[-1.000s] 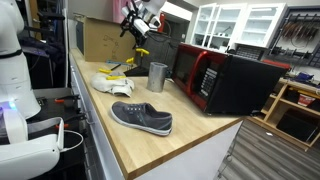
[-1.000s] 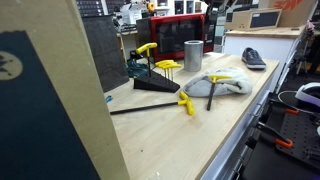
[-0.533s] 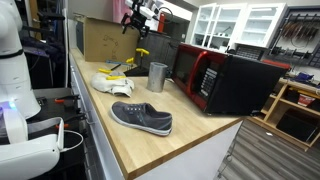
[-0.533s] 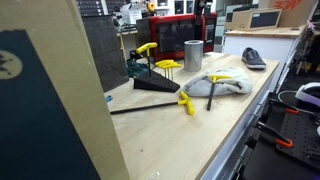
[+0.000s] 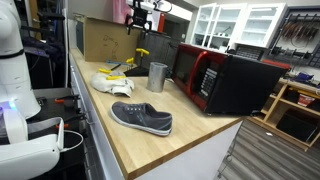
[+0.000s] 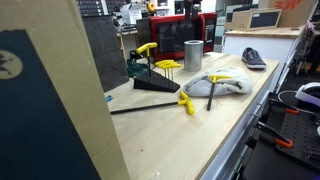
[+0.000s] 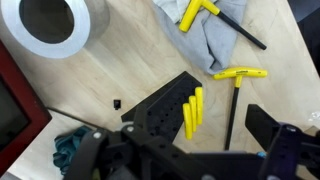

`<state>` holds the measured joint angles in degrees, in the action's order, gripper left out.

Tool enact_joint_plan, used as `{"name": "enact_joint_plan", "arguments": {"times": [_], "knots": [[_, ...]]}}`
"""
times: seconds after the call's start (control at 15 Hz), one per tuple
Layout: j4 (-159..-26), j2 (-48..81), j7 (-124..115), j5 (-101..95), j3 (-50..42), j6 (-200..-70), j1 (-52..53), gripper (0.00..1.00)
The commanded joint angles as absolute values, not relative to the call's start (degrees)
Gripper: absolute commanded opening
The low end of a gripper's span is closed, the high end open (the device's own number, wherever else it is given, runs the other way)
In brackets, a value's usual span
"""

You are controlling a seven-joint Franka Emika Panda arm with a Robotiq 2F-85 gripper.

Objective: Lift the biggest hammer from the holder and place it on the grey towel

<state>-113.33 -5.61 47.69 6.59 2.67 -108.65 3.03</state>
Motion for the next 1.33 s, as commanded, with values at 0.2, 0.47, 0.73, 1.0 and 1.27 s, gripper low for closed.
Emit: {"name": "enact_joint_plan", "arguments": {"times": [0.2, 0.47, 0.73, 1.0, 1.27], "knots": [[-113.4, -5.2, 31.4, 1.7, 4.9, -114.9, 5.1, 1.0], [-113.2, -5.2, 21.1, 1.0, 5.7, -115.2, 5.8, 1.0], [-112.8, -5.0, 13.0, 1.0, 5.9, -114.4, 5.9, 1.0], [-113.1, -5.2, 5.7, 0.2, 6.2, -114.5, 6.0, 1.0], [-113.0, -5.4, 3.8, 0.4, 6.6, -113.0, 6.4, 1.0]]}}
